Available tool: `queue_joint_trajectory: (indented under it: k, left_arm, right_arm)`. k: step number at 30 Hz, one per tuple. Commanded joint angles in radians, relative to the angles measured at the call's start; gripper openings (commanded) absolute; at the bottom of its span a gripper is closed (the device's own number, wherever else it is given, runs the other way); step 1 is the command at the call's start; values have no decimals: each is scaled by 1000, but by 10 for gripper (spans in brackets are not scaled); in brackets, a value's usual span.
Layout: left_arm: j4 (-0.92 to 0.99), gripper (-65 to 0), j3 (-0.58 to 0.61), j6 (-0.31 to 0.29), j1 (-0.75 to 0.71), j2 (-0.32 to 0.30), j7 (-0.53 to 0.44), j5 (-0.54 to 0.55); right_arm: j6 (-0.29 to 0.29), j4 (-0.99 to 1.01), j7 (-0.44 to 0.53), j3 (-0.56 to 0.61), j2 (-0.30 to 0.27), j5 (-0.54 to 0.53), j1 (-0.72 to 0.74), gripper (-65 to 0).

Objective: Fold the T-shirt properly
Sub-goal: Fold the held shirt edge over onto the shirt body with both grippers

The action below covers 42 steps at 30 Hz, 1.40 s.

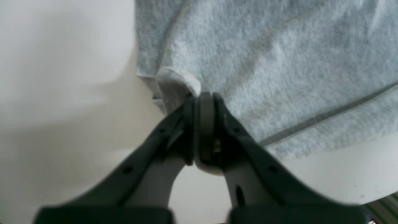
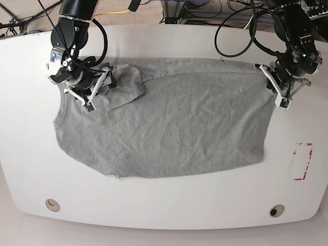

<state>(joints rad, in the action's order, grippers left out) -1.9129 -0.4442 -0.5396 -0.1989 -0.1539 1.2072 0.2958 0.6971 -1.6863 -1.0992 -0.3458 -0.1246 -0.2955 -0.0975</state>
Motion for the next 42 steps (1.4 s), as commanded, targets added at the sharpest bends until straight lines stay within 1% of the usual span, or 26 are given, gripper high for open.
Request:
queue_joint_trajectory:
  k: [1, 3, 4, 7, 12, 15, 20, 28, 30, 32, 33, 35, 39, 42]
  left_arm:
    - [-15, -650, -3, -1, 11, -9, -14, 6]
    - [-15, -650, -3, -1, 11, -9, -14, 6]
    - [-15, -650, -3, -1, 11, -9, -14, 6]
    - [-15, -650, -3, -1, 11, -9, -14, 6]
    - [-15, -649, -3, -1, 20, -13, -14, 10]
    - [-15, -647, -3, -1, 49, -26, -14, 10]
    - [-15, -647, 3, -1, 108, -22, -11, 9]
    - [-10, -646, 91, -1, 167, -26, -11, 4]
    - [22, -646, 115, -1, 197, -26, -11, 4]
    - [63, -646, 129, -1, 218, -48, -11, 4]
    - [94, -646, 140, -1, 232, -60, -11, 4]
    - [148, -646, 147, -1, 253, -66, -13, 4]
    - [223, -646, 147, -1, 313, -79, -16, 4]
    - [267, -646, 149, -1, 352, -92, -17, 7]
  right_arm:
    - [1, -16, 23, -5, -7, -14, 12, -379]
    - [1, -15, 23, -5, -7, -14, 14, -569]
    - [1, -15, 23, -5, -8, -14, 14, -648]
    - [1, -30, 21, -16, -10, -14, 5, -650]
    - [1, -136, 17, -97, -5, -20, -48, -650]
    - [1, -180, 17, -117, -10, -23, -74, -650]
    - [1, -193, 17, -121, -11, -17, -83, -650]
    - [1, -188, 17, -117, -11, -14, -12, -650]
    - [1, -179, 15, -117, -11, -14, 28, -650]
    - [1, -154, 15, -115, -13, -14, 55, -650]
    - [1, -139, 15, -115, -17, -14, 69, -650]
    - [1, -108, 15, -112, -47, -14, 95, -650]
    - [1, -15, 20, -57, -91, -14, 152, -650]
    - [1, 27, 27, -42, -106, -12, 181, -650]
